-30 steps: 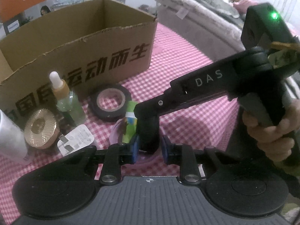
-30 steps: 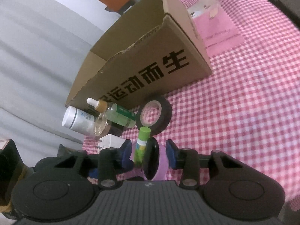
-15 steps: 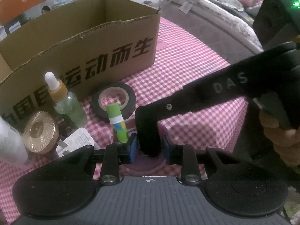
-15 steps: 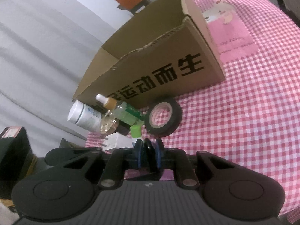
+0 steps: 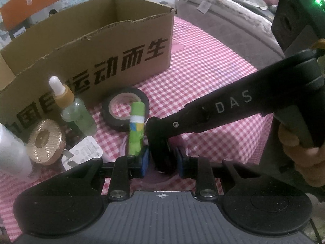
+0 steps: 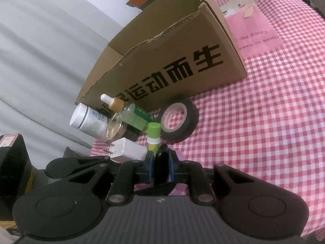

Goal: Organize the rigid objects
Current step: 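Carry the black oval case into the box and release it from the right tool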

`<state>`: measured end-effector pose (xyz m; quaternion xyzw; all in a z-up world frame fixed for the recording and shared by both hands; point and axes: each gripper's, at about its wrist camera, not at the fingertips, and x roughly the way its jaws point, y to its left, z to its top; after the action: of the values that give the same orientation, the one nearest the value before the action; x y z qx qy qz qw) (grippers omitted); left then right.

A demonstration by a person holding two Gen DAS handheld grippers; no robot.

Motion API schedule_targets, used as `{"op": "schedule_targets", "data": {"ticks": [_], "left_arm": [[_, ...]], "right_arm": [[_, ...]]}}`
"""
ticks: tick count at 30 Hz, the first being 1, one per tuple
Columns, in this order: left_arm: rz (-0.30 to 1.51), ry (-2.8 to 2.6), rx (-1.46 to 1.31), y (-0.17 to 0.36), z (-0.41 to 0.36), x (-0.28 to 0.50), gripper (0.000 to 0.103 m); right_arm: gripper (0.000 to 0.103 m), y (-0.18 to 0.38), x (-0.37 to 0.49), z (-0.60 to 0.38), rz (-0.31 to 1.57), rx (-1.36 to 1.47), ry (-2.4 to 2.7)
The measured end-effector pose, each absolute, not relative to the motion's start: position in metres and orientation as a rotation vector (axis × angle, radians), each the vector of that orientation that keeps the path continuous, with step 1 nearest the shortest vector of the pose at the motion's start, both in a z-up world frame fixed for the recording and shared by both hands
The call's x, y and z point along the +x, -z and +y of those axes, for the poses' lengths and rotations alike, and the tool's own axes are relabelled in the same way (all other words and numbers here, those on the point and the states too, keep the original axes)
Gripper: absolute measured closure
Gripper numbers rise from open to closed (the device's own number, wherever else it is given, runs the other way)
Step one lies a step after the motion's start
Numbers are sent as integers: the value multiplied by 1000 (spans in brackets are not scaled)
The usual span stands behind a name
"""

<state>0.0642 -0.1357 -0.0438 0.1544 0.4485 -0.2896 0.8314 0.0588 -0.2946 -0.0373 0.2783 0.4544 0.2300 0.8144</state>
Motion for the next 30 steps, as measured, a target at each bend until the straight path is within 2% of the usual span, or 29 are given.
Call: {"op": "schedule_targets", "data": {"ticks": [9, 19, 24, 30], "left_arm": [[856, 608, 326, 16, -127, 49, 77], [669, 543, 314, -52, -105, 46, 77], [622, 480, 305, -90, -89, 74, 77], [696, 424, 276, -110, -71, 137, 77]], "right_arm": [[86, 8, 49, -293, 908, 568, -507], [86, -67, 54, -278, 738, 448, -587], [86, -108, 89, -258, 670, 373, -665], [85, -128, 167, -231, 716, 339, -732]]}}
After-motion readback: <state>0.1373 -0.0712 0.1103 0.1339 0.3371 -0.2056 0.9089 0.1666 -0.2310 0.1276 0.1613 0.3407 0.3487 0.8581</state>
